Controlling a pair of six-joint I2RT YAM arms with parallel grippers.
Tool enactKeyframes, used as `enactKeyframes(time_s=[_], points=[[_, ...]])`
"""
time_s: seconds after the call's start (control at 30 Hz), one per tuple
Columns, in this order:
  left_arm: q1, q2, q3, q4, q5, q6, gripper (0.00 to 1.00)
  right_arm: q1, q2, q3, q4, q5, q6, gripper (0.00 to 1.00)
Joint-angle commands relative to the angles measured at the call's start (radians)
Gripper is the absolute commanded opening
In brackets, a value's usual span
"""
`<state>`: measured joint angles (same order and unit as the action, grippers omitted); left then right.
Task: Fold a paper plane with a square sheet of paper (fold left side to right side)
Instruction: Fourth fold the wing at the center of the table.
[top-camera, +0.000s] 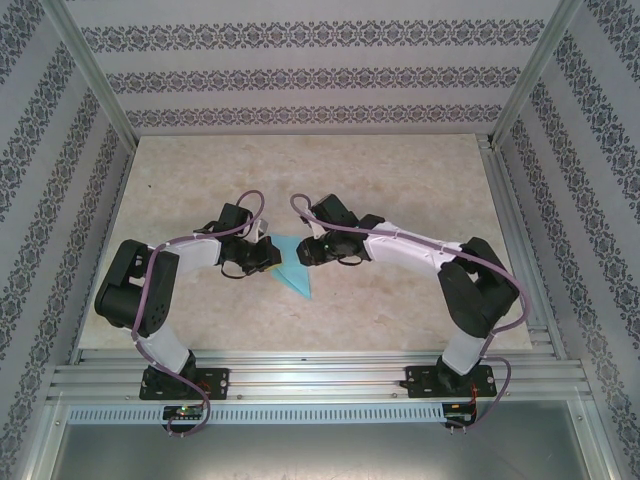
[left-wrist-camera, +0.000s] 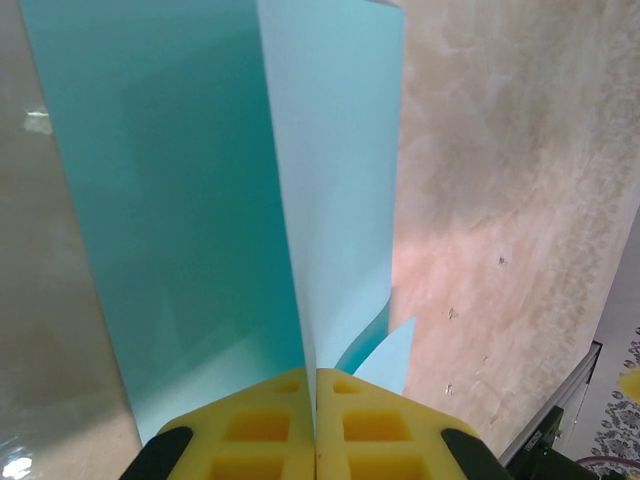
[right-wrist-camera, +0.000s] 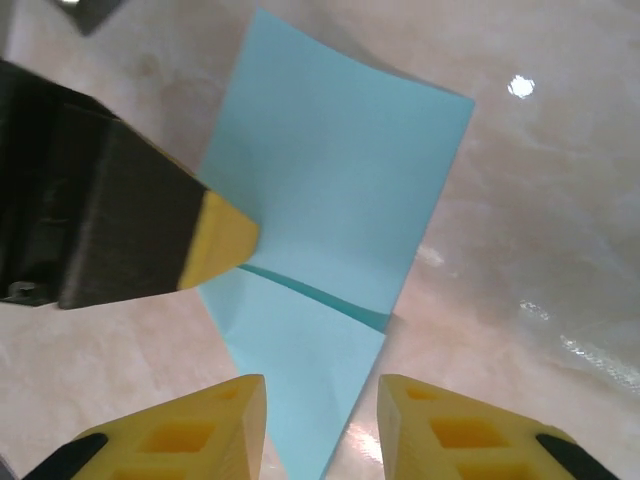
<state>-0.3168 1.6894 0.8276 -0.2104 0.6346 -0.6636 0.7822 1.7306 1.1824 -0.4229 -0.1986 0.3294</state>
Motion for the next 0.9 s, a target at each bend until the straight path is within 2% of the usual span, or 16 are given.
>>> enactKeyframes(time_s=[0.0, 0.17, 0.53, 0.87], points=[[-0.013, -0.011, 0.034, -0.009, -0.018, 0.01, 0.05, 0.094, 0.001, -0.034, 0.004, 0.111, -0.022, 0.37], [-0.014, -0.007, 0.042, -0.01, -0.014, 0.007, 0.04, 0.172, 0.073, -0.013, 0.021, 0.239, -0.009, 0.4], [-0.013, 0.012, 0.045, 0.049, 0.043, -0.079, 0.04, 0.216, 0.151, -0.018, 0.051, 0.298, -0.023, 0.41], [-0.013, 0.019, 0.057, 0.036, 0.052, -0.099, 0.04, 0.227, 0.181, -0.019, 0.055, 0.347, -0.018, 0.43]])
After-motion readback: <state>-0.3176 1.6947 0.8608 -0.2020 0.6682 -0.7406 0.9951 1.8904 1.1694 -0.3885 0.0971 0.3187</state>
